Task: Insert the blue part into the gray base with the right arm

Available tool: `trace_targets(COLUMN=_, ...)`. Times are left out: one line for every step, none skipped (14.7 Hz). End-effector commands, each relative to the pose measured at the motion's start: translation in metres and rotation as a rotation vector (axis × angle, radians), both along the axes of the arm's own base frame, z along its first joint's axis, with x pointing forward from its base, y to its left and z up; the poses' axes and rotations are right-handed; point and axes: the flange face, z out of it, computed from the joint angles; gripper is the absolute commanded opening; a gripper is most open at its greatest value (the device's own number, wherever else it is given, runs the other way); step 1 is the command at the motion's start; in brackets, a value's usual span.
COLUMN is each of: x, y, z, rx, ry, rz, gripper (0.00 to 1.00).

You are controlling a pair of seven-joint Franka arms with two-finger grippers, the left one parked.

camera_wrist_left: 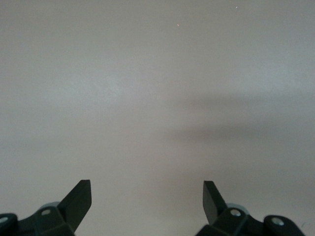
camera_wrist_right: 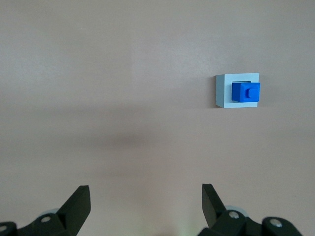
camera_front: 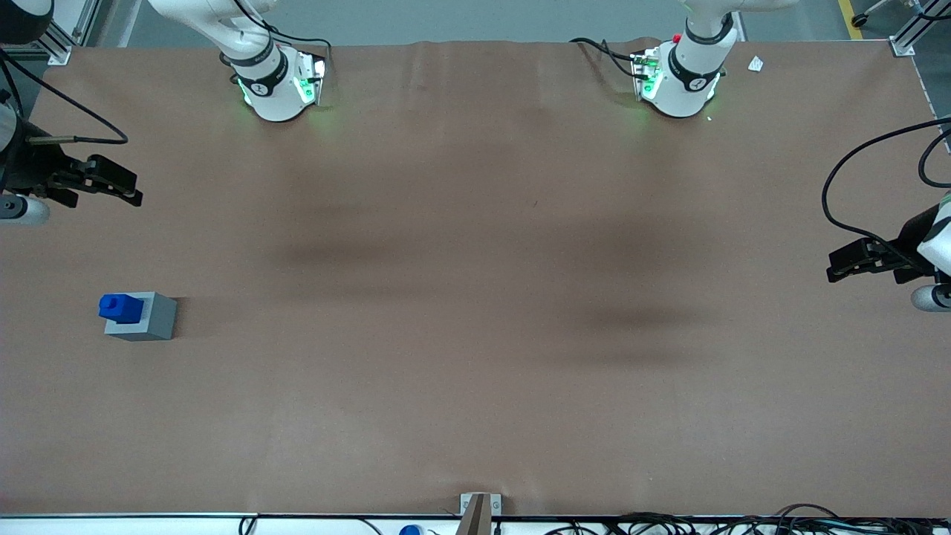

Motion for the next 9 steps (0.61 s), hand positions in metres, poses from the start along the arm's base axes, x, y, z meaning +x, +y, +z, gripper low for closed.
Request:
trace_targets(x=-0.009, y=-0.009, z=0.010, rx=-0.008, ry=-0.013, rz=-0.015, gripper=1.00)
trace_targets(x=-0.008, y=-0.012, z=0.012, rx=-0.005, ry=-0.022, rz=-0.020, gripper=1.00)
trace_targets(x=-0.008, y=-0.018, z=0.015, rx=0.006, ry=-0.030, rz=-0.033, gripper=1.00)
trace_targets(x=-0.007, y=-0.021, z=0.015, rx=0.013, ry=-0.031, rz=-0.041, gripper=1.00)
trace_targets(x=-0.008, y=-0.020, z=0.018, rx=0.019, ry=-0.033, rz=-0.041, gripper=1.00)
trace_targets(x=-0.009, y=-0.020, z=0.019, rx=0.019, ry=-0.032, rz=-0.040, gripper=1.00)
trace_targets(x=-0.010, y=-0.020, z=0.020, rx=0.020, ry=-0.033, rz=-0.039, gripper=1.00)
trace_targets(x=-0.012, y=-0.021, z=0.026, rx=0.020, ry=-0.045, rz=-0.040, gripper=1.00)
trace_targets(x=-0.014, y=-0.021, z=0.027, rx=0.021, ry=-0.047, rz=-0.040, gripper=1.00)
